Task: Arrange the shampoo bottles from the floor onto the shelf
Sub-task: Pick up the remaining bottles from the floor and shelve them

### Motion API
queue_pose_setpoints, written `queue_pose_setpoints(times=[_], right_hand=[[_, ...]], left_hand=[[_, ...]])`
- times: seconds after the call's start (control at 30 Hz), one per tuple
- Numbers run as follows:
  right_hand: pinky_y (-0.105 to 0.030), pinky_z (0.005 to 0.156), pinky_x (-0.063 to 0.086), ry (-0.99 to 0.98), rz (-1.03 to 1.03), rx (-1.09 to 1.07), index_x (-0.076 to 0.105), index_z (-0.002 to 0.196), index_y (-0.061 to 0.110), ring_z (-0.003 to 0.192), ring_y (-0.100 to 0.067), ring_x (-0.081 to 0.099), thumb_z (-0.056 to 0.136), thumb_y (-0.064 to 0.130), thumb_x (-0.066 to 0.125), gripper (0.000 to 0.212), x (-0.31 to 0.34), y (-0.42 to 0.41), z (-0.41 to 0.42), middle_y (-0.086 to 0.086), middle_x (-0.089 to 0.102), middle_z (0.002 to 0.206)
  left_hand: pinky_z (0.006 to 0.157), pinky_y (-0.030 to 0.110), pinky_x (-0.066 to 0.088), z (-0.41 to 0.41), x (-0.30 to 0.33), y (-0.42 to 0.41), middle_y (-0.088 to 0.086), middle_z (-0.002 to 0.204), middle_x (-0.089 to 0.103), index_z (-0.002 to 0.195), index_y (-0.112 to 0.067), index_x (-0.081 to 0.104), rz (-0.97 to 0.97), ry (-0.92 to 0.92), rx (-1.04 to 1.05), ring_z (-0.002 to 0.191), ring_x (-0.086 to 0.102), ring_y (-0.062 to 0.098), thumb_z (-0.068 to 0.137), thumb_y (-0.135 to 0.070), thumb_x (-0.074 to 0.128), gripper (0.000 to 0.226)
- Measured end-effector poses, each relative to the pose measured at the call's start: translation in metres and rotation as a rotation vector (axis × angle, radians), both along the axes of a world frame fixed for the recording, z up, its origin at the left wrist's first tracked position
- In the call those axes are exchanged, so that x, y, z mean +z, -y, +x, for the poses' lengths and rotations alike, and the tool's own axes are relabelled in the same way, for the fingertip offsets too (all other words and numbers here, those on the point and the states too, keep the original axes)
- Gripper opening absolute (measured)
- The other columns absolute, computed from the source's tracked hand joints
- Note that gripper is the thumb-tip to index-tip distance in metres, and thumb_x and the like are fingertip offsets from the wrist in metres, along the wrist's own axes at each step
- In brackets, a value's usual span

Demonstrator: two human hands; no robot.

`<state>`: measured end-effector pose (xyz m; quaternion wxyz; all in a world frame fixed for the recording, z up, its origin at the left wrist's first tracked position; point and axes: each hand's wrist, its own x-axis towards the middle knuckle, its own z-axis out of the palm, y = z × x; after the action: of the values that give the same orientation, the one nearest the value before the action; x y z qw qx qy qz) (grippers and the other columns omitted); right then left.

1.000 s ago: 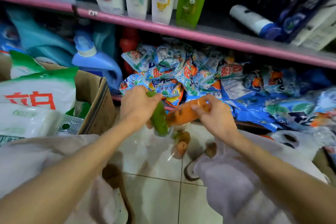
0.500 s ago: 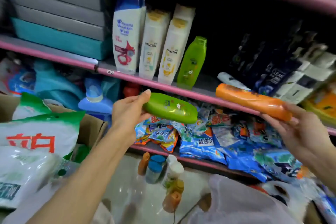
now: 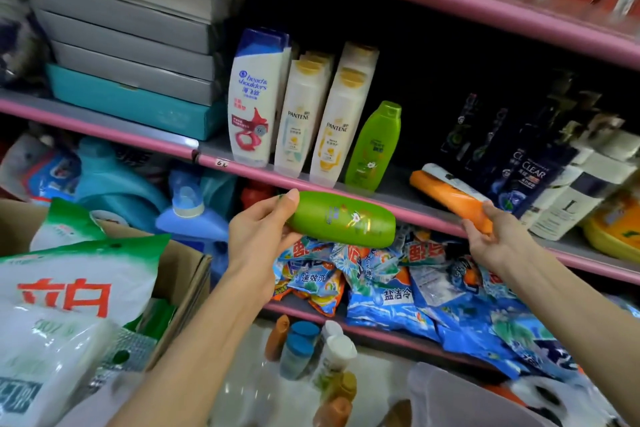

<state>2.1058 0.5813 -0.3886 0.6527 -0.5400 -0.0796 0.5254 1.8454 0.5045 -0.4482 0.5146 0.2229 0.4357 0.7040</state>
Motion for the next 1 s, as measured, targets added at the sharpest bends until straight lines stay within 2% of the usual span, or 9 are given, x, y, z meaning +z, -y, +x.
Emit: queue_pose_setpoints(times=[0.1,0.17,0.3,0.37,0.47,0.63,0.73,0.83,1.0], right_hand=[[-0.029,0.09,0.054,0.11,-0.09,0.179,0.055,0.118,0.005,0.113,-0.023,0.059,0.093,0.008,0.058,0.026,-0.009,0.013,-0.011,-0.016,0.052,0.133],[-0.031,0.089,0.052,0.385,-0.062,0.346,0.057,0.108,0.007,0.105,-0.022,0.06,0.091,0.011,0.06,0.018,-0.021,0.028,-0.024,-0.013,0.057,0.127],[-0.019,0.089,0.043,1.343,0.394,0.825,0.047,0.128,0.036,0.108,0.003,0.054,0.073,0.049,0.074,0.062,-0.035,0.058,-0.048,0.018,0.056,0.12],[-0.021,0.087,0.047,1.495,0.426,1.005,0.04,0.131,0.042,0.102,0.003,0.057,0.07,0.05,0.077,0.073,-0.039,0.064,-0.056,0.019,0.058,0.116],[-0.03,0.073,0.056,1.289,0.346,0.985,0.051,0.114,0.035,0.076,-0.004,0.066,0.068,0.039,0.082,0.056,-0.038,0.073,-0.063,0.011,0.068,0.091],[-0.025,0.071,0.057,0.96,0.382,0.871,0.059,0.108,0.028,0.081,-0.006,0.069,0.068,0.025,0.085,0.048,-0.03,0.096,-0.063,0.008,0.073,0.091],[-0.024,0.069,0.056,0.882,0.421,0.887,0.061,0.105,0.027,0.08,-0.007,0.07,0.069,0.026,0.084,0.042,-0.014,0.109,-0.056,0.007,0.073,0.088],[-0.03,0.07,0.06,0.778,0.491,0.915,0.063,0.102,0.027,0.082,-0.013,0.072,0.072,0.026,0.082,0.036,0.004,0.116,-0.051,0.004,0.074,0.091],[-0.018,0.067,0.055,0.688,0.546,0.936,0.059,0.108,0.032,0.088,-0.008,0.071,0.069,0.024,0.084,0.047,0.022,0.124,-0.043,0.011,0.073,0.098]], left_hand=[[0.062,0.016,0.055,-0.001,-0.002,-0.003,0.007,0.093,0.074,0.095,-0.013,0.07,0.021,-0.04,-0.017,0.086,0.072,0.015,0.087,-0.023,0.066,0.013],[0.066,0.018,0.056,-0.001,-0.002,-0.005,0.005,0.095,0.074,0.098,-0.014,0.07,0.053,-0.108,-0.034,0.088,0.071,0.015,0.087,-0.024,0.066,0.015],[0.072,0.024,0.057,0.005,0.001,-0.004,-0.001,0.09,0.074,0.093,-0.023,0.071,0.143,-0.253,-0.097,0.091,0.07,0.016,0.083,-0.024,0.069,0.01],[0.082,0.036,0.058,0.011,0.012,-0.005,0.0,0.092,0.074,0.09,-0.025,0.073,0.174,-0.363,-0.134,0.096,0.069,0.019,0.08,-0.027,0.07,0.01],[0.09,0.038,0.054,0.022,0.043,-0.006,-0.001,0.096,0.074,0.089,-0.029,0.074,0.25,-0.509,-0.206,0.096,0.067,0.015,0.082,-0.024,0.071,0.009],[0.083,0.024,0.053,0.037,0.091,0.001,-0.003,0.098,0.069,0.108,-0.026,0.068,0.283,-0.789,-0.313,0.091,0.065,0.008,0.078,-0.034,0.074,0.032],[0.073,0.014,0.051,0.042,0.106,0.014,-0.003,0.096,0.068,0.115,-0.025,0.064,0.227,-0.739,-0.38,0.086,0.066,0.004,0.079,-0.033,0.074,0.038],[0.068,0.01,0.049,0.049,0.118,0.024,-0.009,0.094,0.071,0.104,-0.027,0.064,0.212,-0.717,-0.496,0.084,0.067,-0.004,0.083,-0.026,0.071,0.022],[0.07,0.014,0.052,0.062,0.14,0.028,-0.006,0.097,0.072,0.099,-0.024,0.065,0.229,-0.739,-0.515,0.087,0.069,0.002,0.085,-0.025,0.069,0.014]])
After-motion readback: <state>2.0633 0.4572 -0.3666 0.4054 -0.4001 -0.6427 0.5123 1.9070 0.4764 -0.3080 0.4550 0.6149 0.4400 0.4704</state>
